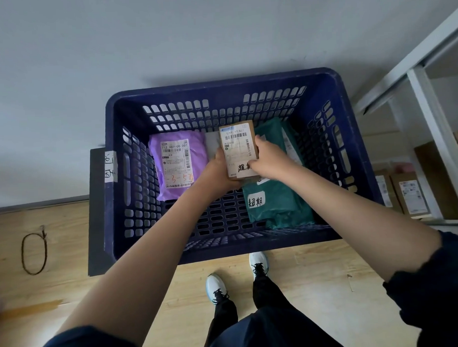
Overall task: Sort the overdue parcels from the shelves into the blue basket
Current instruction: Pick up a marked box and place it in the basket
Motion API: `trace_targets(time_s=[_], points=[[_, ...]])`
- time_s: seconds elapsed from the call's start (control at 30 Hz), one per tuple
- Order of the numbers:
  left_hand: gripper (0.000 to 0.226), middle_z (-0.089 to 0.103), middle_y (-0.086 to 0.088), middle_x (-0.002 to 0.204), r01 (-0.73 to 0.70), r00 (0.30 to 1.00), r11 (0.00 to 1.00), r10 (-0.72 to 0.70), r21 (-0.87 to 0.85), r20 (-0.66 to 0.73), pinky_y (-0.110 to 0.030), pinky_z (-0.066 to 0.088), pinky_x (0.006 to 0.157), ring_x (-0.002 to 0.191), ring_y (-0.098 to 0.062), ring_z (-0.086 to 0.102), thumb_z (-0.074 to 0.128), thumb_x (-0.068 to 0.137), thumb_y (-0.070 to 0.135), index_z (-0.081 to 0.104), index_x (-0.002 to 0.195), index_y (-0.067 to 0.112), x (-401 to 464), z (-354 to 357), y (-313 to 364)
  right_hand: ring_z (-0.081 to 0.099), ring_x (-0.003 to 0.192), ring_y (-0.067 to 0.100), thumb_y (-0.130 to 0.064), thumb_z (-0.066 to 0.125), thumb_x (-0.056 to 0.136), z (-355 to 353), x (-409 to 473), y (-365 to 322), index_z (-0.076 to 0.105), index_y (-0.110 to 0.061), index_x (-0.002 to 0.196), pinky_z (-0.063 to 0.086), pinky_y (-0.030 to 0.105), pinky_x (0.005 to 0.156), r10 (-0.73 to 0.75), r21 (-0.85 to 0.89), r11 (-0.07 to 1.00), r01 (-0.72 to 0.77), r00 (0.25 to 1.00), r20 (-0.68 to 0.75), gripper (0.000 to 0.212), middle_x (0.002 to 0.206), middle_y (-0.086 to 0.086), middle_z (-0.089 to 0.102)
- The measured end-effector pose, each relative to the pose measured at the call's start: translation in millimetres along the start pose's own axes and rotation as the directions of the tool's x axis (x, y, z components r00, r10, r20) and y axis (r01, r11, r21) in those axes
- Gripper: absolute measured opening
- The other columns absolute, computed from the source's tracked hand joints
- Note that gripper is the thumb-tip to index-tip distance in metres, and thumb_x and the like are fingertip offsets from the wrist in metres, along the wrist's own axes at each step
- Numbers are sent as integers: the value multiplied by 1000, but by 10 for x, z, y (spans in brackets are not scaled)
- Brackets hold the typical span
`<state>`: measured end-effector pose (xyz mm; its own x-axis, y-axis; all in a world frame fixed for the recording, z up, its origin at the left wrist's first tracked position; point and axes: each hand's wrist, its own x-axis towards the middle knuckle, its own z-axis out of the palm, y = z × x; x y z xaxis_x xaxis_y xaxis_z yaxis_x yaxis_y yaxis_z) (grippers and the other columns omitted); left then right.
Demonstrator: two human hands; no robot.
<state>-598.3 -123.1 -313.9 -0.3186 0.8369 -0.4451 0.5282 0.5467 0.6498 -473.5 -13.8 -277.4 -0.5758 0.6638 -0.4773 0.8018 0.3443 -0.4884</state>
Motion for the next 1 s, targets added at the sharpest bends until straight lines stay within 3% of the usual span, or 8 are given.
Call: trace_targets(time_s=[0.13, 0.23, 0.3, 0.37, 0.47, 0.6, 0.73, 1.0], points=[[132, 51, -6, 138, -1, 1000, 996, 2, 93, -13, -36, 54, 101, 123, -23, 58, 93, 64, 42, 4, 158, 15, -79, -63, 44, 61, 119, 27, -20, 60, 97, 2, -82, -10, 3, -4, 161, 54, 39, 93, 8, -15, 1000, -8, 999, -41, 86, 147, 13, 53], [137, 33, -14, 158, 20, 1000, 987, -21, 161, 8, -37, 42, 111, 139, -30, 44, 91, 70, 35, -10, 159, 8, -217, -142, 110, 58, 122, 28, -29, 63, 96, 7, -179, -8, 13, -3, 160, 53, 41, 95, -11, -13, 1000, 10, 995, -95, 85, 145, 14, 52], [134, 27, -15, 161, 1, 1000, 979, 0, 203, -8, -45, 42, 114, 142, -33, 40, 90, 69, 40, -4, 160, 9, -330, -207, 135, 58, 117, 28, -35, 64, 95, -5, -278, -8, 25, -4, 154, 53, 39, 90, -47, -61, 997, 40, 992, -120, 78, 141, 15, 52], [125, 32, -15, 157, -30, 998, 973, 42, 227, -45, -48, 50, 106, 136, -33, 46, 88, 69, 40, 6, 160, 12, -460, -283, 151, 57, 113, 27, -37, 64, 95, -41, -412, -18, 33, -7, 148, 51, 37, 86, -113, -136, 986, 93, 983, -147, 68, 135, 15, 52], [114, 24, -12, 163, -68, 989, 945, 105, 320, -100, -51, 48, 108, 142, -31, 39, 78, 80, 42, 4, 161, 12, -700, -393, 147, 50, 124, 30, -34, 61, 98, -115, -652, -51, 27, -9, 154, 46, 38, 95, -235, -252, 949, 188, 957, -172, 70, 142, 14, 46], [97, 21, -10, 165, -105, 971, 903, 184, 416, -153, -46, 37, 114, 148, -30, 29, 66, 90, 49, 10, 160, 10, -1039, -521, 161, 49, 126, 27, -36, 59, 99, -192, -950, -132, 24, -10, 156, 47, 34, 95, -334, -351, 901, 254, 924, -189, 73, 147, 11, 44], [95, 16, -9, 168, -123, 959, 885, 222, 448, -177, -47, 26, 122, 153, -28, 20, 62, 91, 56, 15, 160, 11, -1225, -599, 123, 48, 127, 24, -36, 57, 100, -229, -1246, -202, 26, -10, 157, 47, 34, 98, -358, -359, 896, 263, 904, -233, 70, 147, 9, 44], [81, 19, -8, 166, -180, 930, 845, 313, 504, -193, -47, 28, 120, 152, -28, 21, 57, 95, 54, 23, 158, 15, -1542, -483, 367, 46, 135, 25, -38, 56, 100, -187, -1842, 25, 30, -12, 157, 49, 37, 104, -305, -299, 933, 201, 883, -357, 67, 153, 6, 42]])
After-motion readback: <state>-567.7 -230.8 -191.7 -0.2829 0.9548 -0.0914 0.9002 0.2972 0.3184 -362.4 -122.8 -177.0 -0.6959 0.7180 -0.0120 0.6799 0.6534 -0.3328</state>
